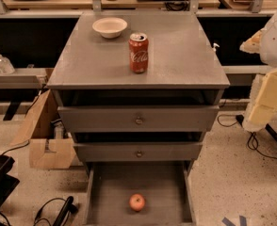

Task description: Pick apple from bottom drawer and place on counter

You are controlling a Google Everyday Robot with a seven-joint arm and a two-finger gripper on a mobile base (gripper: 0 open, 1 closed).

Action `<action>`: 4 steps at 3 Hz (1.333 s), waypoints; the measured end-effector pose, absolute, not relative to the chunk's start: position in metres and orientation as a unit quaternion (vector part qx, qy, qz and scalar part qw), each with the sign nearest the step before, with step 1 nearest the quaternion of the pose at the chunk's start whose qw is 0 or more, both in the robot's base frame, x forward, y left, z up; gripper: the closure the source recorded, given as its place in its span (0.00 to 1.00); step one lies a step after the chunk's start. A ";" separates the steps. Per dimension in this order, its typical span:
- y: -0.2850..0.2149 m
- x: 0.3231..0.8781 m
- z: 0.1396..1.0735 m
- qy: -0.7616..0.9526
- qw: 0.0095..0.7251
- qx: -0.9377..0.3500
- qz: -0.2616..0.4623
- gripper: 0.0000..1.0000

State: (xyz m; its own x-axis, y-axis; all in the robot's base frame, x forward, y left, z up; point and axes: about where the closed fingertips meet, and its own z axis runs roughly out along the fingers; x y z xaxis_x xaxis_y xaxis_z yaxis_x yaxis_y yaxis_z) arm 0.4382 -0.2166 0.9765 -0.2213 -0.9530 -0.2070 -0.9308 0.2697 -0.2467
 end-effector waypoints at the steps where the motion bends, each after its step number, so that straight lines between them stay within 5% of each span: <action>1: -0.217 0.438 0.976 0.781 0.159 -0.603 -0.035 0.00; 2: -0.215 0.440 0.959 0.779 0.175 -0.602 -0.025 0.00; 4: -0.188 0.404 0.801 0.744 0.249 -0.610 0.112 0.00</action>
Offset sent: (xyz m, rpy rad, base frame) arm 0.0184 0.0090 -0.1462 0.2850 -0.0933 0.0293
